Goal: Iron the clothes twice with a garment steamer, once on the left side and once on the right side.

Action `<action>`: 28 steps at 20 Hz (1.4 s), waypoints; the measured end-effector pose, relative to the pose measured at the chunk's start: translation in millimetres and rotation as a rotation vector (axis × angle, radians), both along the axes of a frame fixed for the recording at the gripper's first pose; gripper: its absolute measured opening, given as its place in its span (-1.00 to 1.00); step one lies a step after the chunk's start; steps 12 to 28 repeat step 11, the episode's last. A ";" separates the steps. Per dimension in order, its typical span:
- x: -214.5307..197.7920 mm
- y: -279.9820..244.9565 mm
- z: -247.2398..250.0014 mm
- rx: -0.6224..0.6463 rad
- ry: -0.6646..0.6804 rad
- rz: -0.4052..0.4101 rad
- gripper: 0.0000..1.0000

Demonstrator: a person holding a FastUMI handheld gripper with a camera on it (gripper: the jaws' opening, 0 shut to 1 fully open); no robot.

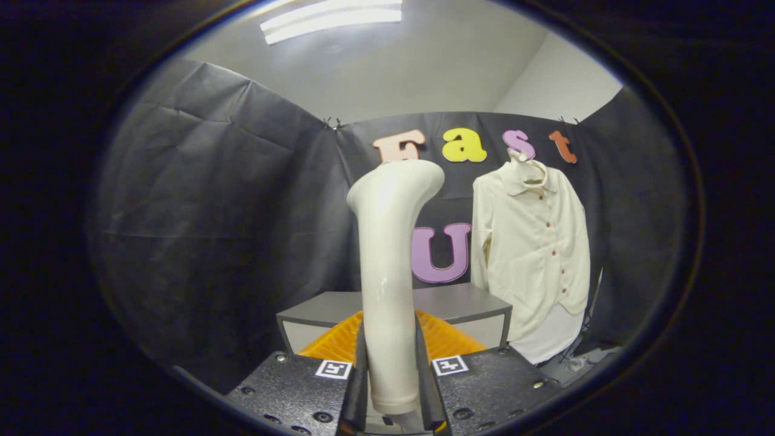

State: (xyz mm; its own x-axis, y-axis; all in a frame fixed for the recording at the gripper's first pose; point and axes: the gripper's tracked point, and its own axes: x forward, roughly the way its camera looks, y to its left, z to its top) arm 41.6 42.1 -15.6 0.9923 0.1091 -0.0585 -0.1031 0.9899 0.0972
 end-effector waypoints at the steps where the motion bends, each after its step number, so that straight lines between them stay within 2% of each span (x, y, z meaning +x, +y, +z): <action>1: -4.3 3.1 4.6 -0.019 -0.008 -0.004 -0.32; 10: -30.1 9.3 26.5 -0.049 -0.062 -0.011 -0.33; 28: -30.7 6.9 27.0 -0.052 -0.063 -0.016 -0.33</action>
